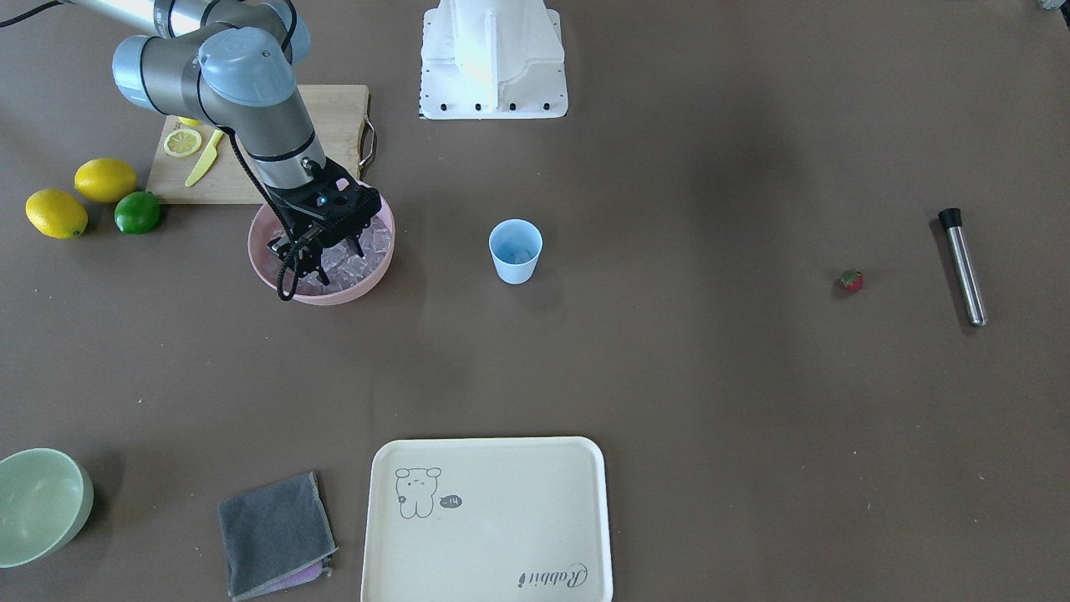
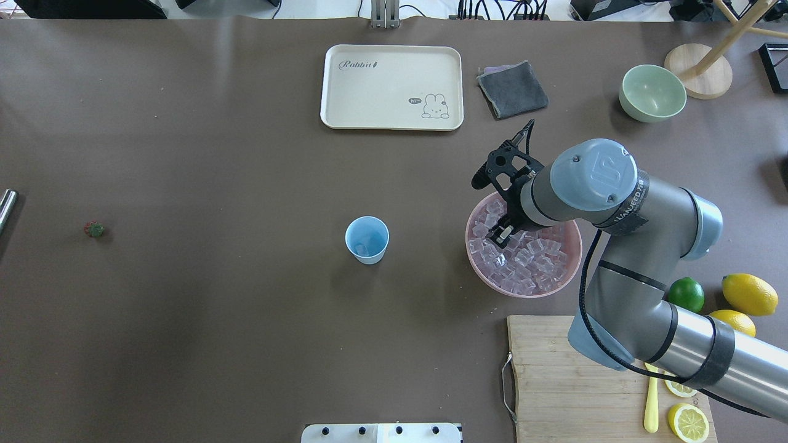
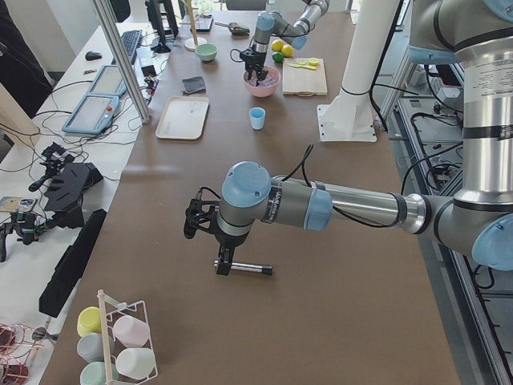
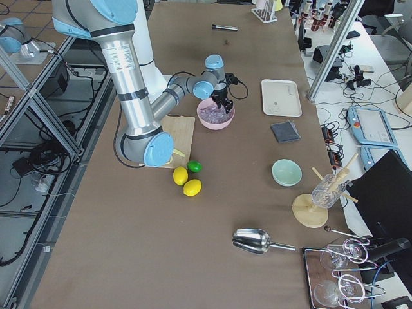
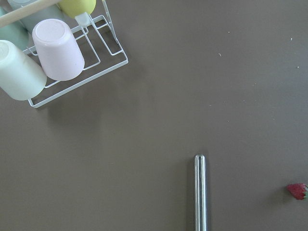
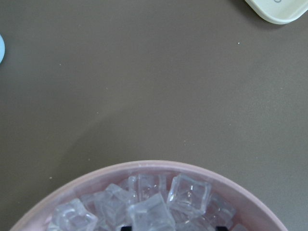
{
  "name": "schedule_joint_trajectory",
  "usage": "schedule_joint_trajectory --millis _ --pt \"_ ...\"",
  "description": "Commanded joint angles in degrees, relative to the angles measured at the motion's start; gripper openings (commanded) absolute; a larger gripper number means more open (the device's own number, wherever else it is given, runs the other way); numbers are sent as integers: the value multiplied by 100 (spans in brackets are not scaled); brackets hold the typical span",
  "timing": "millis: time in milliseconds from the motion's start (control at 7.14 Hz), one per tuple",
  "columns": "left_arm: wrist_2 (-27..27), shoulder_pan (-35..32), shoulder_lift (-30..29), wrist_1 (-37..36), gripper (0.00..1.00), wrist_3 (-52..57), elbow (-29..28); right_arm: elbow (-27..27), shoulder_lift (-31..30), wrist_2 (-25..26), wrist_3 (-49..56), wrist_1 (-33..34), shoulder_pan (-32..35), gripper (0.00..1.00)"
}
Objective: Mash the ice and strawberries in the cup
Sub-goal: 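Lower the right gripper into the bowl and grasp another ice cube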
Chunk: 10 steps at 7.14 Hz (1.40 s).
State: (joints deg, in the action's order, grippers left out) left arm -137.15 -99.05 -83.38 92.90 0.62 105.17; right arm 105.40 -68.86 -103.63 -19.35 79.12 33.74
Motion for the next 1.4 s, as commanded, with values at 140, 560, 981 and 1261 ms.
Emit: schedule_joint_trajectory --millis 140,560,981,1261 --pt "4 0 -3 -9 99 0 -6 41 12 -95 -77 7 37 35" --pt "4 -9 -3 -9 99 0 3 59 13 -96 -341 7 19 15" --pt "4 8 -12 -9 99 0 -40 286 13 -235 -350 190 106 6" --pt "4 17 -12 -9 99 0 -41 568 73 -262 -542 541 151 5"
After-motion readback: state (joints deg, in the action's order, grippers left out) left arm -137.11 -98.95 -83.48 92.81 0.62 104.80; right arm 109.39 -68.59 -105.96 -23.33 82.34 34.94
